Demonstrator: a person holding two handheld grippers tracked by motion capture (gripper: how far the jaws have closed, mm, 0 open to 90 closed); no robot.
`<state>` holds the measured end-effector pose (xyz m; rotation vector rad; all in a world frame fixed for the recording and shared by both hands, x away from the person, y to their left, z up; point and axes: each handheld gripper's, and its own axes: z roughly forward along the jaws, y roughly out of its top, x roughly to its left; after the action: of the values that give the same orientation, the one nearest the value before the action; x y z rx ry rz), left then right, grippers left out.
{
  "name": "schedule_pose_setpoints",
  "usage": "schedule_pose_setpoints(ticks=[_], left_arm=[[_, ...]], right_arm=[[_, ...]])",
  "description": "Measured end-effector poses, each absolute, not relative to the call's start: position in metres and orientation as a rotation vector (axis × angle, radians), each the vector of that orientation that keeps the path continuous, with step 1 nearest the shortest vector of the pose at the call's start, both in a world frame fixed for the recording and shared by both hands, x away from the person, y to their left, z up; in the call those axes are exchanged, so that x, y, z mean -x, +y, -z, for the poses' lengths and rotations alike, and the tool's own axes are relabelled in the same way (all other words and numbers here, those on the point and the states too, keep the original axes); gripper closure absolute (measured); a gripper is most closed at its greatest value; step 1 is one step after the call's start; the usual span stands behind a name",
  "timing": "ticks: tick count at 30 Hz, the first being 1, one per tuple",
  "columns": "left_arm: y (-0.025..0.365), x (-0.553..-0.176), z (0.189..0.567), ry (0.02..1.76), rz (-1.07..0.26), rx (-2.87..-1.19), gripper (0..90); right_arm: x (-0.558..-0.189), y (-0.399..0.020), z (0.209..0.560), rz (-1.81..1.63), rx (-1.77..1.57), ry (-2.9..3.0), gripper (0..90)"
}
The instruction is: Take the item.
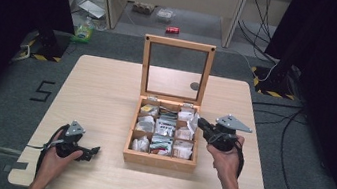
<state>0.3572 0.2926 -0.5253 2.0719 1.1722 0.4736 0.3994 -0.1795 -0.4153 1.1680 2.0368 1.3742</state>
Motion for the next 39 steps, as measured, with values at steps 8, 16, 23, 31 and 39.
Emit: schedule_pose_setpoints(ticks=[8, 16, 23, 31, 39], left_arm=[[0.293, -0.357, 0.525, 1.173, -0.474, -2.072, 0.0], [0.293, -0.357, 0.525, 1.173, -0.474, -2.072, 0.0], [0.293, -0.357, 0.525, 1.173, -0.474, -2.072, 0.0], [0.293, -0.357, 0.525, 1.173, -0.474, -2.072, 0.0], [0.293, -0.357, 0.525, 1.172, -0.474, -2.072, 0.0]], right_arm=[[-0.399, -0.194, 0.410, -1.381, -1.194, 1.992, 87.1], [-0.400, -0.208, 0.409, -1.374, -1.223, 1.956, 87.1], [-0.402, -0.221, 0.410, -1.370, -1.254, 1.920, 87.1], [-0.404, -0.235, 0.414, -1.357, -1.293, 1.889, 87.0], [-0.408, -0.246, 0.423, -1.323, -1.340, 1.875, 86.9]])
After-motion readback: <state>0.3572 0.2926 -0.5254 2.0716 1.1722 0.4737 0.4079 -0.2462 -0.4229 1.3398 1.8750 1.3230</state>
